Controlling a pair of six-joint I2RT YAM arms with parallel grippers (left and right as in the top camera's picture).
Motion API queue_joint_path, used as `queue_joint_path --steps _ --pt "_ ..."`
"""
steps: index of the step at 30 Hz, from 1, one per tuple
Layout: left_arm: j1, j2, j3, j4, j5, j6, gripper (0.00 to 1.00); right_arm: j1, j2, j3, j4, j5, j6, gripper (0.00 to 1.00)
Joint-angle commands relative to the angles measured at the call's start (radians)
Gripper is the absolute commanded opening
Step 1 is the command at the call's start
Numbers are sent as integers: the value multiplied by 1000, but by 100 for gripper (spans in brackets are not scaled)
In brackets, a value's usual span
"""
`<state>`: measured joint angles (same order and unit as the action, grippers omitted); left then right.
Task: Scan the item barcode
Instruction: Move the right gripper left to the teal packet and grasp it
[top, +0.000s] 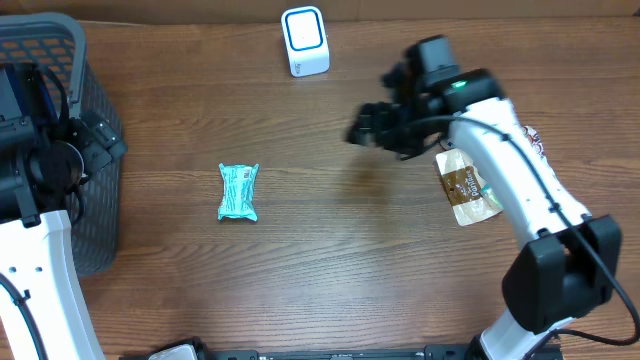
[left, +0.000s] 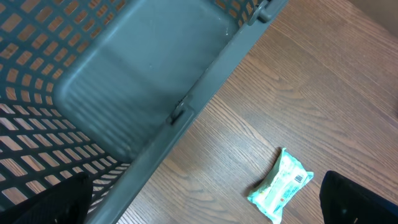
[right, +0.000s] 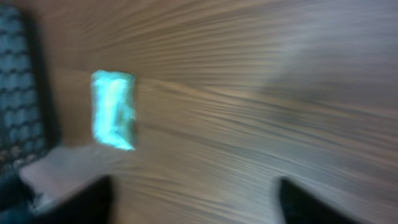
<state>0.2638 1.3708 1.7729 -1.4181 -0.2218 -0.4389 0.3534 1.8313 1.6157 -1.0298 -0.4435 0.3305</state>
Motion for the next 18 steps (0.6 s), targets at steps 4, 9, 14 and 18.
queue_joint_path --steps 4,9,14,18 --pt "4 3 14 1 -14 -3 100 176 81 26 124 -29 215 100" --pt "4 3 14 2 -14 -3 99 289 172 26 185 -29 319 100" --pt "4 3 14 1 -14 -3 100 374 255 26 267 -29 370 86" --pt "4 3 14 1 -14 -3 100 418 311 25 333 -29 407 73"
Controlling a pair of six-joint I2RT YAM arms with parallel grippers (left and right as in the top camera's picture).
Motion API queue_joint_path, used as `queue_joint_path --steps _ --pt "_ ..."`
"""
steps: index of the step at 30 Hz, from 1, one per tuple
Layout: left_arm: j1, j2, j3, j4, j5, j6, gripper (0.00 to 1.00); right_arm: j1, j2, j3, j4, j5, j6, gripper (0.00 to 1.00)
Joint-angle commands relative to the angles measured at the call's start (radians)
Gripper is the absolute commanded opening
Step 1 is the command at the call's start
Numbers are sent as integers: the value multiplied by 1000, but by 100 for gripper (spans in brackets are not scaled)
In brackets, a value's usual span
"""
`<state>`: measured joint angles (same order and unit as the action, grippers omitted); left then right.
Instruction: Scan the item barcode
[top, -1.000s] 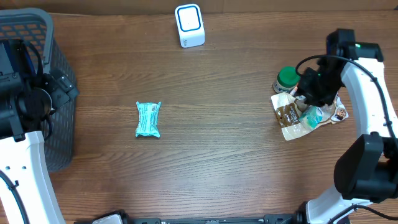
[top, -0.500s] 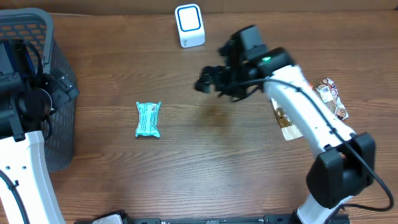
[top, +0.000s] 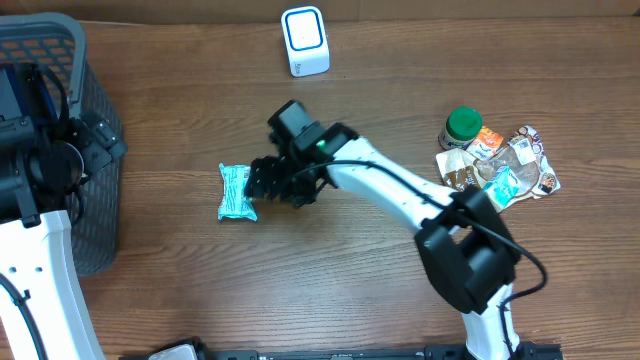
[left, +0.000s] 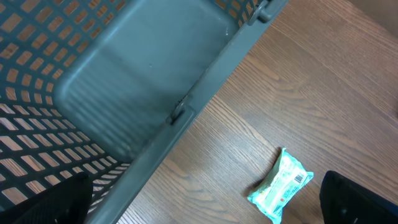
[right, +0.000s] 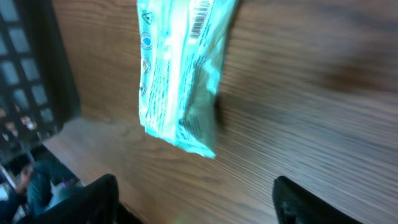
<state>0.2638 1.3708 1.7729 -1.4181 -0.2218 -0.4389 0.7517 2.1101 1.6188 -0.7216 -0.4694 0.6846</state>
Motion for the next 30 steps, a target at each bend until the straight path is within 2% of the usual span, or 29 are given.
queue_joint_path --steps 1,5,14,16,21,24,30 --pt "4 3 14 1 -14 -3 99 30 45 22 45 -3 53 70" --pt "4 3 14 1 -14 -3 100 60 85 22 117 -3 53 64" --pt "4 3 14 2 -14 -3 100 85 161 22 162 43 79 61" --pt "4 3 14 2 -14 -3 100 85 174 22 175 43 79 58" --pt "4 3 14 1 -14 -3 100 85 179 22 167 61 58 24" --pt "4 3 14 1 -14 -3 100 76 178 23 145 31 -1 8" --pt "4 3 14 2 -14 -3 100 11 119 43 -61 4 -224 6"
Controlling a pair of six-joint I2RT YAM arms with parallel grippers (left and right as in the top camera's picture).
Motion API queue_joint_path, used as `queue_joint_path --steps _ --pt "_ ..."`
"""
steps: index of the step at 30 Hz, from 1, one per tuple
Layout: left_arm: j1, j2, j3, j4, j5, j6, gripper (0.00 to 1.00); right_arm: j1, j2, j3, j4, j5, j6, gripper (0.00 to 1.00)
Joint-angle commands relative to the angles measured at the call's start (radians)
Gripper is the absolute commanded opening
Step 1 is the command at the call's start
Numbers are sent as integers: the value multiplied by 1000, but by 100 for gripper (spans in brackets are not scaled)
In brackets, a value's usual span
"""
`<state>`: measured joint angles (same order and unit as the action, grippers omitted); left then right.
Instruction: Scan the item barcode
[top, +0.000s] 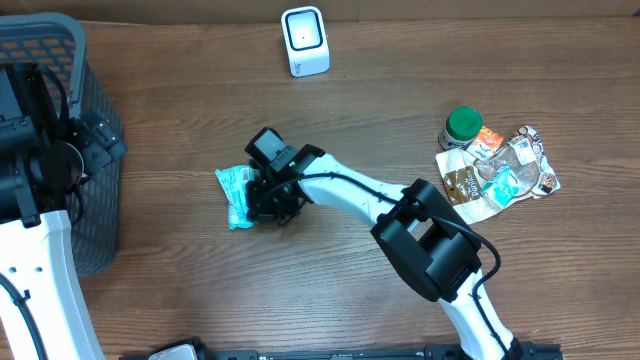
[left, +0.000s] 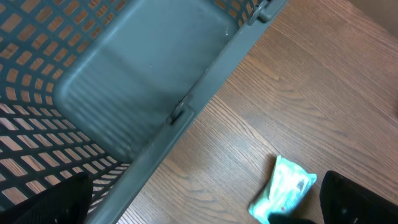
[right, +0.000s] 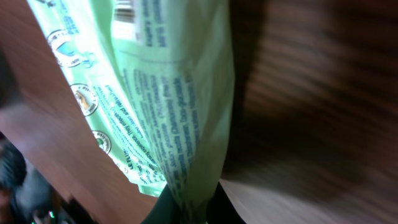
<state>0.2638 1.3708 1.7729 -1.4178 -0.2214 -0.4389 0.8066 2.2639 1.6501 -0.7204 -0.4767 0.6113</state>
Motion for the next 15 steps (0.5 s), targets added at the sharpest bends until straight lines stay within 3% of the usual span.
queue_joint_path --steps 1,4,8,10,13,15 --pt "4 3 14 0 -14 -3 99 -63 -51 23 -119 11 -226 6" --pt "4 3 14 1 -14 -3 100 -114 -90 57 -287 22 -486 10" --pt "4 3 14 1 -14 -3 100 -174 -110 74 -451 198 -796 35" --pt "4 3 14 1 -15 -3 100 -204 -110 72 -471 348 -866 45" --pt "4 3 14 1 -14 -3 100 -246 -110 73 -447 514 -880 47" --pt "4 3 14 1 -14 -3 100 -267 -110 82 -431 506 -844 48"
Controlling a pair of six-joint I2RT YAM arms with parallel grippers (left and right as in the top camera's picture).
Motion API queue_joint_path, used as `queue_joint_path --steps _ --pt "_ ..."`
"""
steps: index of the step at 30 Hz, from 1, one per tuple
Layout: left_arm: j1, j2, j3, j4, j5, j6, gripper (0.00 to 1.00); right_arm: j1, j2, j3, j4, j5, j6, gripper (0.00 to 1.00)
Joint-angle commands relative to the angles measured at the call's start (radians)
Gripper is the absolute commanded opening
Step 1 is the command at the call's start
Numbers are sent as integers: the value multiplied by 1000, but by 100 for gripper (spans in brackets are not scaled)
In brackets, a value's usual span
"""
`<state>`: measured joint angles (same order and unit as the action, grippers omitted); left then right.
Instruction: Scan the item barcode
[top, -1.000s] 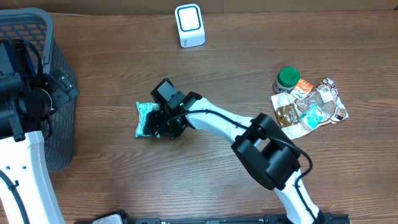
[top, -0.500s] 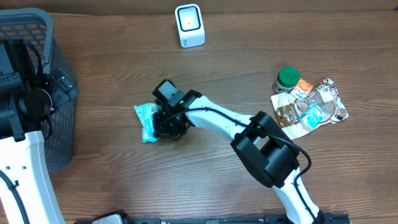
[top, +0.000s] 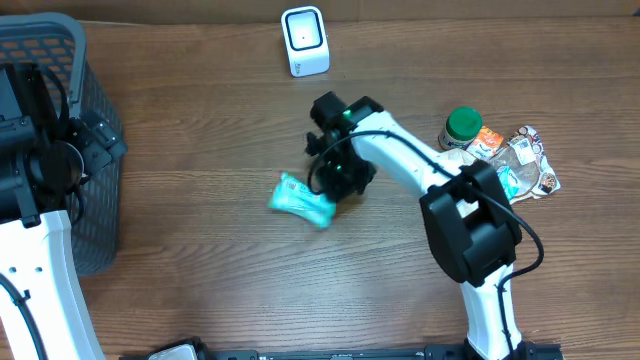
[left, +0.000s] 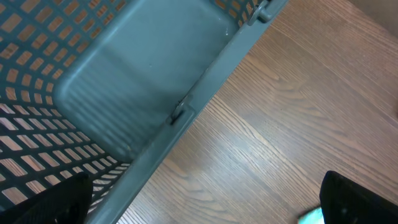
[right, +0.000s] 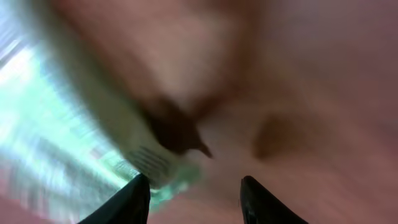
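Observation:
The teal snack packet (top: 300, 201) sits tilted at mid-table, just left of my right gripper (top: 340, 176). The right wrist view is blurred: the packet (right: 56, 118) fills its left side, one corner reaching past the left finger. The right gripper (right: 194, 202) has its fingers apart with mostly bare table between them, so it is open. The white and blue scanner (top: 305, 41) stands at the far edge. My left gripper (left: 205, 214) is open by the basket, holding nothing; a sliver of the packet (left: 311, 217) shows at the bottom edge.
A dark mesh basket (top: 95, 140) stands at the left, its rim (left: 205, 93) crossing the left wrist view. At the right lie a green-lidded jar (top: 462, 125) and a pile of pouches (top: 500, 170).
The packet has gone from the left-centre of the table to the middle, tilted. My right gripper moved right with it, and its fingers, shut on the packet before, now stand apart.
My right gripper was first open near the pile at the right, the packet lying left of centre. It was then open beside the packet, then shut on it. Now the packet is nearer mid-table and the fingers are apart. The left arm stayed by the basket.

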<state>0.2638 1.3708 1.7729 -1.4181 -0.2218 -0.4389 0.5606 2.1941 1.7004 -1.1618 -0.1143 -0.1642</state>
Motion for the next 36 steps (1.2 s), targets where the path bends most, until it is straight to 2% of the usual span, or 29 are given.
queue_joint_path --steps 1,3,7,14,17,19,21,25,29,32,36 --pt "4 3 14 1 -14 -3 100 -29 -40 47 12 103 -16 48" --pt "4 3 14 1 -14 -3 100 -35 -41 77 3 -39 48 47" --pt "4 3 14 1 -14 -3 100 -34 -41 109 11 -230 62 36" --pt "4 3 14 1 -14 -3 100 -58 -41 109 -14 -181 85 41" --pt "4 3 14 1 -14 -3 100 -98 -41 109 -78 -175 58 41" --pt "4 3 14 1 -14 -3 100 -116 -41 108 -129 -174 40 40" --pt "4 3 14 1 -14 -3 100 -130 -41 106 -177 -159 42 34" --pt "4 3 14 1 -14 -3 100 -130 -41 79 -217 -122 177 29" --pt "4 3 14 1 -14 -3 100 -114 -41 27 -212 -107 349 10" --pt "4 3 14 1 -14 -3 100 -91 -41 -8 -216 -13 544 9" --pt "4 3 14 1 -14 -3 100 -38 -41 -40 -177 9 650 9"
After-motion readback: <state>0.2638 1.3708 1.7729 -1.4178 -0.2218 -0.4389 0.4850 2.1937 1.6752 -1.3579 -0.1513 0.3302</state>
